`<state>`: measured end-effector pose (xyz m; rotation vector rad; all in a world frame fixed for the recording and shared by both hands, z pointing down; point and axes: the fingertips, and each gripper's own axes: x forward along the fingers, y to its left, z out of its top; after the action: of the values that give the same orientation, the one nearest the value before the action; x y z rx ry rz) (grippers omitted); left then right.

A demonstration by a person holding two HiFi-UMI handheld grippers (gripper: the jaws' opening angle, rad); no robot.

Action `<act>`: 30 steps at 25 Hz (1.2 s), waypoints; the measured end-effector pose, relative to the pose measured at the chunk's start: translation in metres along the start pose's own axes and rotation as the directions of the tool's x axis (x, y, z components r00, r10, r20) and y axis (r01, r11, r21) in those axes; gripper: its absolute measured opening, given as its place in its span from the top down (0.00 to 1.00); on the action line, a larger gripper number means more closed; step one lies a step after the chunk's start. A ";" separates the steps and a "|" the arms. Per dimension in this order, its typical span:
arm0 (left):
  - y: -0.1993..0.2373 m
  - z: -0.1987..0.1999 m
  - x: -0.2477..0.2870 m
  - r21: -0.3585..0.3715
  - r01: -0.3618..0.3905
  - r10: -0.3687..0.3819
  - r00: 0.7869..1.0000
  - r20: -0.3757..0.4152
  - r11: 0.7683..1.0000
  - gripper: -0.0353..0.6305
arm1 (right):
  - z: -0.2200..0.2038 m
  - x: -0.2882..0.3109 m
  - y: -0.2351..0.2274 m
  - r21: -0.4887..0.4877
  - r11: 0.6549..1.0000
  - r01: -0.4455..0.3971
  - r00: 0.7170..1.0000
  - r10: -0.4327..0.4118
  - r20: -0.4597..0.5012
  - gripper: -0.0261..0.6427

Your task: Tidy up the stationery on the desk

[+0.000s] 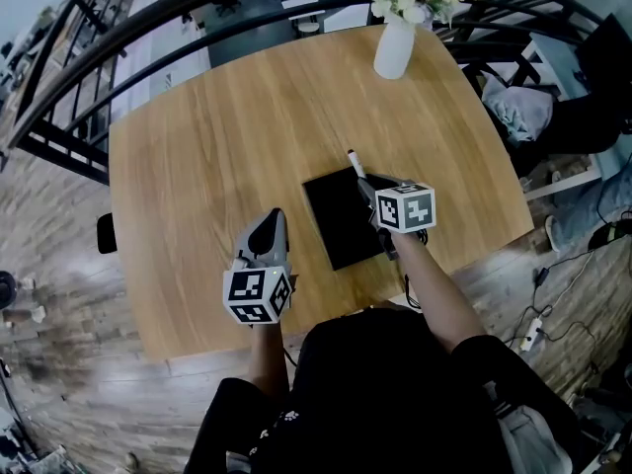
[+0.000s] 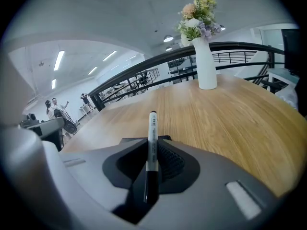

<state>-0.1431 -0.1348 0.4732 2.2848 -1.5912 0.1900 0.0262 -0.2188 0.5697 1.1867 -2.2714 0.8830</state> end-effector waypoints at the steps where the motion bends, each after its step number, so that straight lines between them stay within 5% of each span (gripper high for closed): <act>1: -0.003 0.000 0.001 0.001 0.002 -0.002 1.000 -0.002 1.000 0.96 | -0.002 -0.002 -0.003 0.003 1.000 0.003 1.000 -0.003 -0.001 0.84; 30: -0.024 -0.006 0.008 0.020 -0.012 0.013 0.999 -0.033 1.000 0.96 | -0.052 -0.015 -0.042 0.075 0.997 0.028 0.996 -0.022 -0.081 0.84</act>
<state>-0.1175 -0.1326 0.4762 2.2750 -1.5943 0.2456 0.0735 -0.1921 0.6108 1.1874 -2.1722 0.9981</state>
